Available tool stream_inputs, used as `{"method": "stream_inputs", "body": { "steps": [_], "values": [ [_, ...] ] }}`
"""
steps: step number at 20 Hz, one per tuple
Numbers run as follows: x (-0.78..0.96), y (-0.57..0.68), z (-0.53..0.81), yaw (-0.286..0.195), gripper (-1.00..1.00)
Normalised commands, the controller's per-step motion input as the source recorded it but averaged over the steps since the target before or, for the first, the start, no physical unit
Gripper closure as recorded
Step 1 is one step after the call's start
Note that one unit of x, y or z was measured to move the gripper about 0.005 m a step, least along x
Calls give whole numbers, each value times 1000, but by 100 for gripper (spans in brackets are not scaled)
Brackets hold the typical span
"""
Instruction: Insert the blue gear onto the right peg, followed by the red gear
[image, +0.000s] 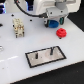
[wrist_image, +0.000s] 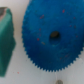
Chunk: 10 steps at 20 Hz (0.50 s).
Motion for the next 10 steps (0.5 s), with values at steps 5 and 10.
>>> {"method": "stream_inputs", "body": {
  "steps": [5, 10],
  "values": [
    [21, 3, 47, 0, 100],
    [255, -3, 409, 0, 100]
  ]
}}
